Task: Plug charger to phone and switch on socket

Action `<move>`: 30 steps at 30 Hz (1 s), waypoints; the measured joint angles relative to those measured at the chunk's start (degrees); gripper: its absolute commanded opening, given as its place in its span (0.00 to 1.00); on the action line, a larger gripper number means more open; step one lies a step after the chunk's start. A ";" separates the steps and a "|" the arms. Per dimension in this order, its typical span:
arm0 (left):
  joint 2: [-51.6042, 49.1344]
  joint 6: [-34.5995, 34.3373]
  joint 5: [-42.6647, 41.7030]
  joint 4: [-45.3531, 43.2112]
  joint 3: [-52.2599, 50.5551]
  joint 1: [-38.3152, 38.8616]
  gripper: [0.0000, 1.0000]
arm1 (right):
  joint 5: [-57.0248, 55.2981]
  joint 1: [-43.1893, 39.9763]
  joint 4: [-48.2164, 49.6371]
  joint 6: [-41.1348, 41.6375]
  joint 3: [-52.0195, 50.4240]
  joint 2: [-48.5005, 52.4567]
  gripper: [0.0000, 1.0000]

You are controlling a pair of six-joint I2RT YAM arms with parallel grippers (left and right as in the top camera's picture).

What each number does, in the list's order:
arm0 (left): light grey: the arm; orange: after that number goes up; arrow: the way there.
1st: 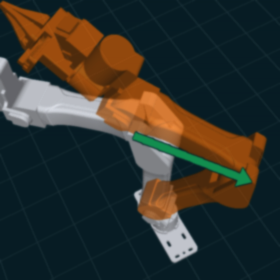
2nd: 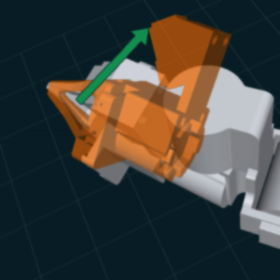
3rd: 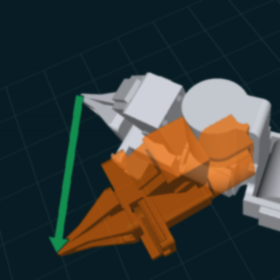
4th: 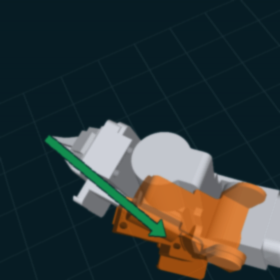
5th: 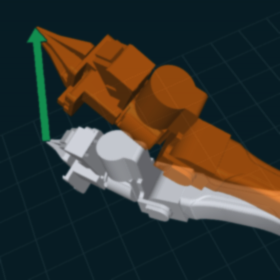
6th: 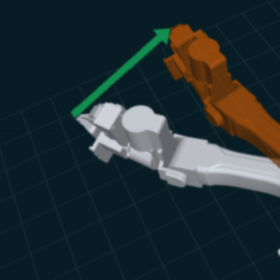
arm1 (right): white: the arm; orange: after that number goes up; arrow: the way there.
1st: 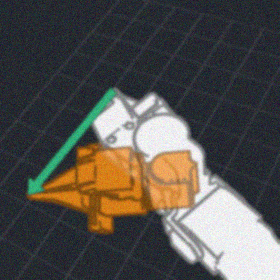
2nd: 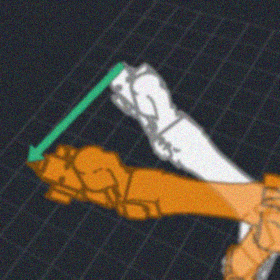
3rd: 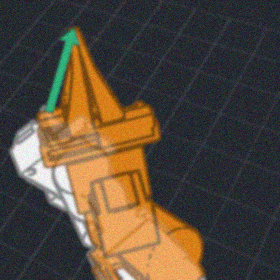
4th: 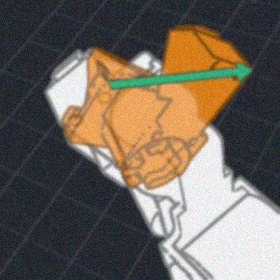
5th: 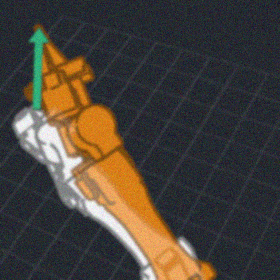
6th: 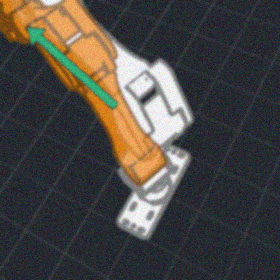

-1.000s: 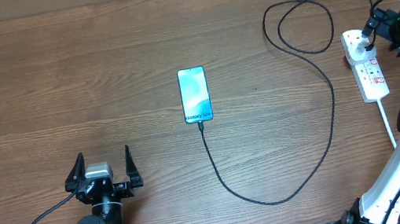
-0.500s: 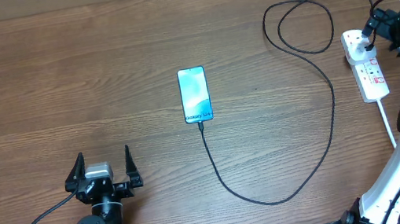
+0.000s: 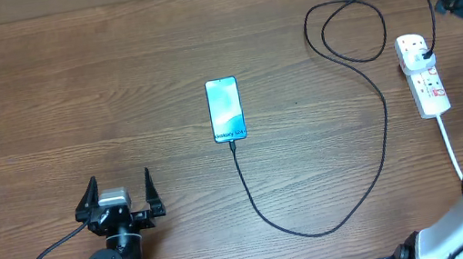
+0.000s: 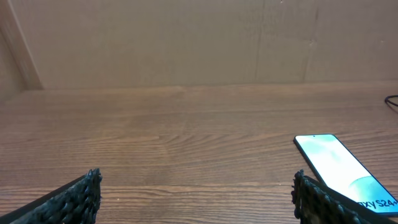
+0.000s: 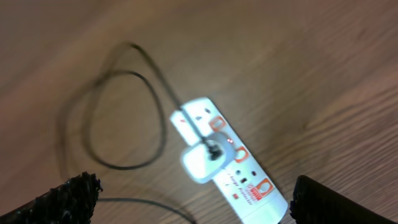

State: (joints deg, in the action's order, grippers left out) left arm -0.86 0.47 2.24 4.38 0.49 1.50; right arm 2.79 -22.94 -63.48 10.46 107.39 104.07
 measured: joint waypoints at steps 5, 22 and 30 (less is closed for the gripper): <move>0.00 0.00 0.00 -0.02 0.00 0.00 1.00 | 0.00 4.02 0.02 -0.04 0.24 -9.14 1.00; 0.00 0.00 0.00 0.00 0.00 0.00 1.00 | -2.16 22.36 8.66 -2.75 -17.11 -28.17 1.00; 0.00 0.00 0.13 0.02 0.00 0.00 1.00 | 3.39 22.60 34.36 -9.70 -45.48 -35.85 1.00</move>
State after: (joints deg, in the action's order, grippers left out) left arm -0.86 0.47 2.37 4.40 0.49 1.50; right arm 6.17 -0.34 -29.12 0.75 61.91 68.23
